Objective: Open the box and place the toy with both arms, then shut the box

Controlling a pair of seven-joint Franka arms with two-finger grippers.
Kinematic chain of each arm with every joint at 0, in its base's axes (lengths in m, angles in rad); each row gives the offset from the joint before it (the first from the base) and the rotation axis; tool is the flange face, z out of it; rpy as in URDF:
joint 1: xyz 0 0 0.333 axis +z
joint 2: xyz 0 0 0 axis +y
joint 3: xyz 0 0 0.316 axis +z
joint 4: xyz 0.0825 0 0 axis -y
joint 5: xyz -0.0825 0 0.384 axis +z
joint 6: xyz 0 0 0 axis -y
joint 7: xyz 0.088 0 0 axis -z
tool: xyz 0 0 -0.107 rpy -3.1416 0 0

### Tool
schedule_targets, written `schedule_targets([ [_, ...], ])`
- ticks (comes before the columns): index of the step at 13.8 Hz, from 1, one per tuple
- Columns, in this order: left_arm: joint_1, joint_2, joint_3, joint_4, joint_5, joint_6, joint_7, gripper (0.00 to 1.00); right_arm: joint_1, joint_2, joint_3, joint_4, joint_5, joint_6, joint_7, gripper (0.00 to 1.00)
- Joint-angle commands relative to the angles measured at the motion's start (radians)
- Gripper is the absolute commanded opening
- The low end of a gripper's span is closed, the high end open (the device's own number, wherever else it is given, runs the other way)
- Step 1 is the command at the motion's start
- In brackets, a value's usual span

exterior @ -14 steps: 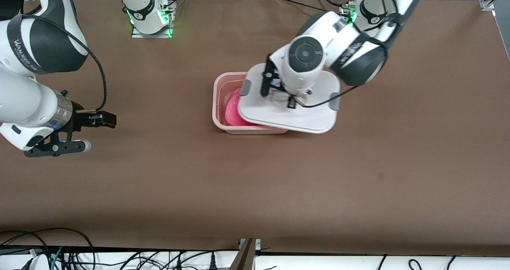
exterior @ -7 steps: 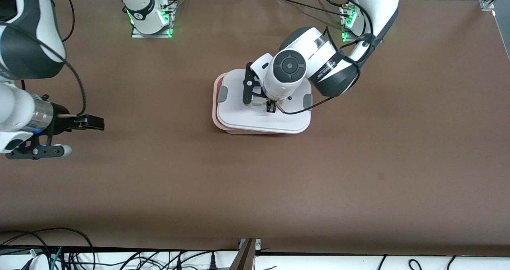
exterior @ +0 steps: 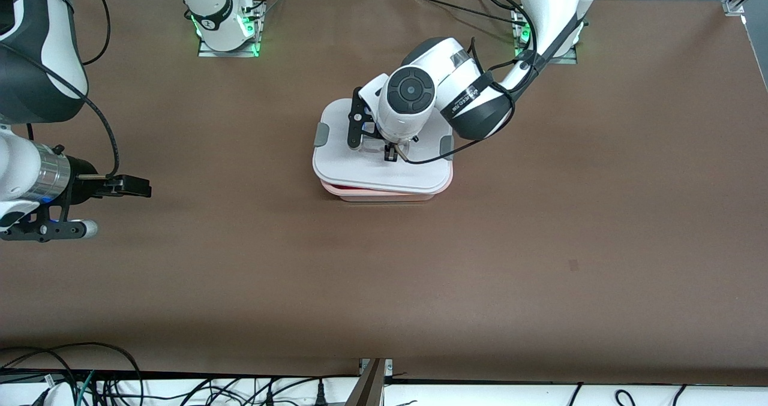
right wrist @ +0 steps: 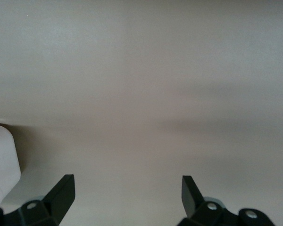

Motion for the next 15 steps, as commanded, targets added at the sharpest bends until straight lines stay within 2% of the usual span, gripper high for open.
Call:
schedule_targets([
  [1, 0.001, 0.006, 0.008, 0.001, 0.02, -0.006, 0.001, 0.0, -0.009, -0.006, -0.015, 0.015, 0.005, -0.048, 0.009, 1.0],
  [3, -0.002, 0.016, 0.008, 0.001, 0.032, -0.004, 0.0, 0.0, -0.009, -0.015, -0.026, 0.018, 0.007, -0.074, 0.004, 1.0],
  [6, -0.014, 0.027, 0.009, -0.002, 0.034, -0.004, -0.003, 0.0, -0.005, -0.087, -0.058, -0.011, 0.007, -0.029, 0.0, 1.0],
  [10, -0.014, 0.029, 0.009, -0.008, 0.034, -0.004, -0.003, 0.0, 0.015, -0.182, -0.084, -0.112, 0.017, 0.03, 0.002, 1.0],
  [13, -0.016, 0.03, 0.017, -0.017, 0.052, -0.003, -0.005, 0.0, 0.087, -0.275, -0.24, -0.219, 0.088, 0.022, -0.002, 1.0],
  [15, -0.01, 0.03, 0.015, -0.025, 0.069, -0.003, -0.005, 0.0, 0.104, -0.331, -0.316, -0.288, 0.138, 0.024, -0.089, 1.0],
])
